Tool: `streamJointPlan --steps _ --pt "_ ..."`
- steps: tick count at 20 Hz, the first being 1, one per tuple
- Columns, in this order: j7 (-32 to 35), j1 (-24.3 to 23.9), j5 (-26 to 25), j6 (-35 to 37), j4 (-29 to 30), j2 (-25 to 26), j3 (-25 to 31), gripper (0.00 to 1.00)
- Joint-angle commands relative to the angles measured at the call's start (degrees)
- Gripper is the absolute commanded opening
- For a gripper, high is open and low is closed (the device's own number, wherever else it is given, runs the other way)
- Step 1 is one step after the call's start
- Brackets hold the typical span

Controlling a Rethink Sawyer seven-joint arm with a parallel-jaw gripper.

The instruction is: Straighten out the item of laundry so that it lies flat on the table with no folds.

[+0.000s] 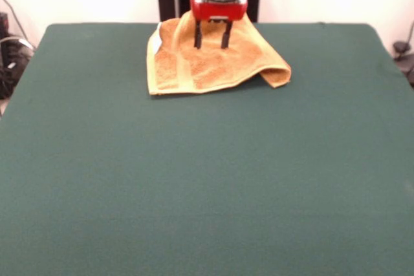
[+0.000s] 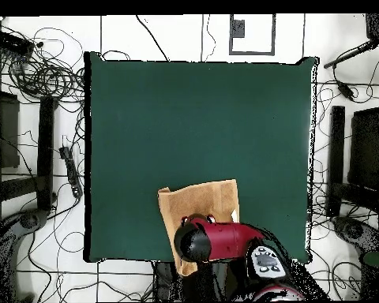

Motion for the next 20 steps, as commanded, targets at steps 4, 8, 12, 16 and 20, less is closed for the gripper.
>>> streamJointPlan --steps 4,8,12,16,20 --pt "6.3 1.9 2.5 6.4 -0.2 -2.1 4.5 1.0" --pt "6.6 1.7 2.5 6.1 -0.4 -1.7 4.6 1.0" --pt "7.1 1.4 2.2 4.4 -0.2 -0.7 4.4 1.0" --pt "6.9 0.9 1.5 3.6 0.5 -0.3 4.4 1.0" --pt "7.0 0.5 0.7 3.2 3.7 -1.3 4.0 1.0"
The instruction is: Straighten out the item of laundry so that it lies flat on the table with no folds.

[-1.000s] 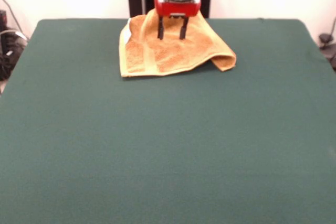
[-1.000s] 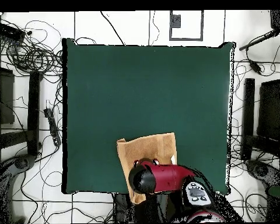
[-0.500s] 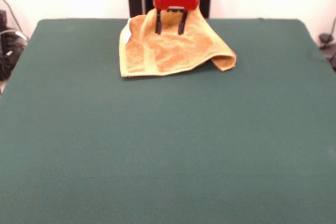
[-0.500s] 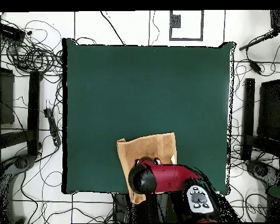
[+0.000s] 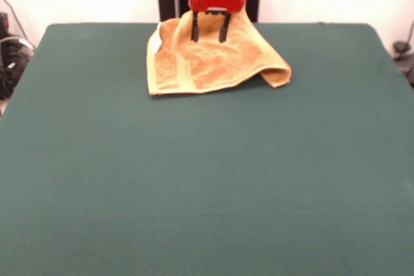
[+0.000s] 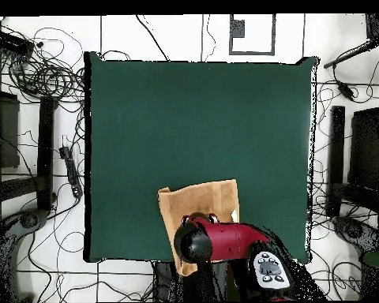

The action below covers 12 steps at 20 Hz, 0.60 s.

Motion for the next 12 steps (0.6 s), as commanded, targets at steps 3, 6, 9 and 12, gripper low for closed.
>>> streamJointPlan --steps 3,6,9,12 --pt "7.3 0.1 0.6 1.1 5.1 0.8 3.8 1.0" --pt "7.7 0.1 0.1 -0.1 6.7 0.4 3.3 1.0" --pt "7.5 0.2 -0.3 -0.5 7.5 0.0 3.0 1.0" --pt "7.2 0.4 -0.5 -0.6 8.0 -0.2 2.9 1.0"
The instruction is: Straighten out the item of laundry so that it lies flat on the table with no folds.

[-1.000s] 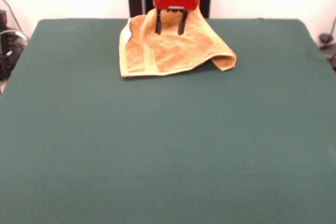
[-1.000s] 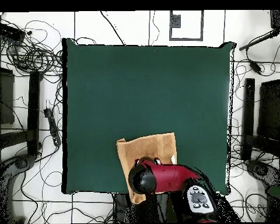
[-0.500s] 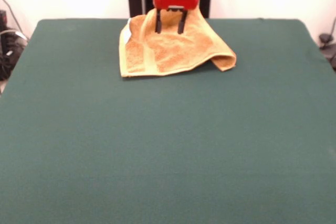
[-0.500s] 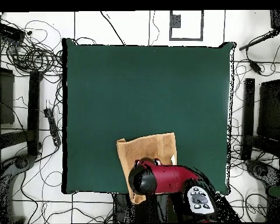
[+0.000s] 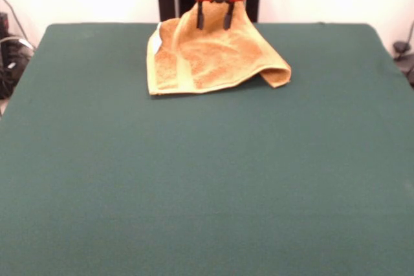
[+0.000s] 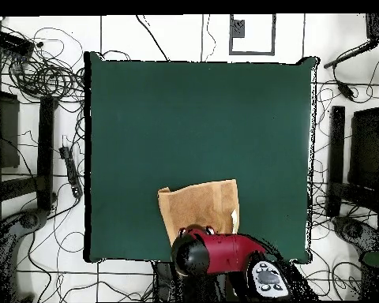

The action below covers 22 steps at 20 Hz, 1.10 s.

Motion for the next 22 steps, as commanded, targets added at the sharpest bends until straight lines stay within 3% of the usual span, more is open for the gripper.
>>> streamJointPlan --steps 1,9,22 --pt "7.1 0.7 -0.5 -0.6 3.5 0.7 2.8 1.0" --pt "7.3 0.4 -1.7 -3.7 1.1 5.1 2.1 1.0" --pt "7.9 -1.8 -6.8 -18.7 -3.5 20.1 -3.4 1.0"
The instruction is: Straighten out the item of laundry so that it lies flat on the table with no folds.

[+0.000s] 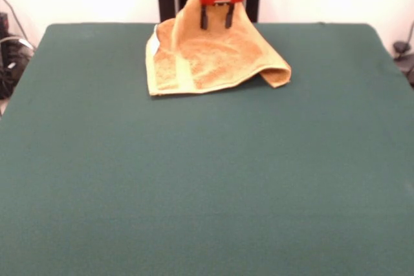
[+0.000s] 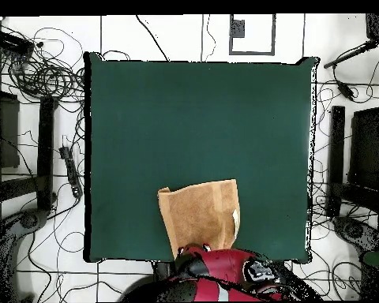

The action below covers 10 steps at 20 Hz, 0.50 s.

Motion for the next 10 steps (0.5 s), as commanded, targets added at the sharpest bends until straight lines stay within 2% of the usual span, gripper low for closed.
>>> streamJointPlan --steps 1,10 --pt "7.9 -1.3 -2.0 -8.5 -5.6 9.4 -0.9 1.0" --pt "7.5 -0.9 -0.9 -9.0 -3.9 8.8 -2.7 1.0"
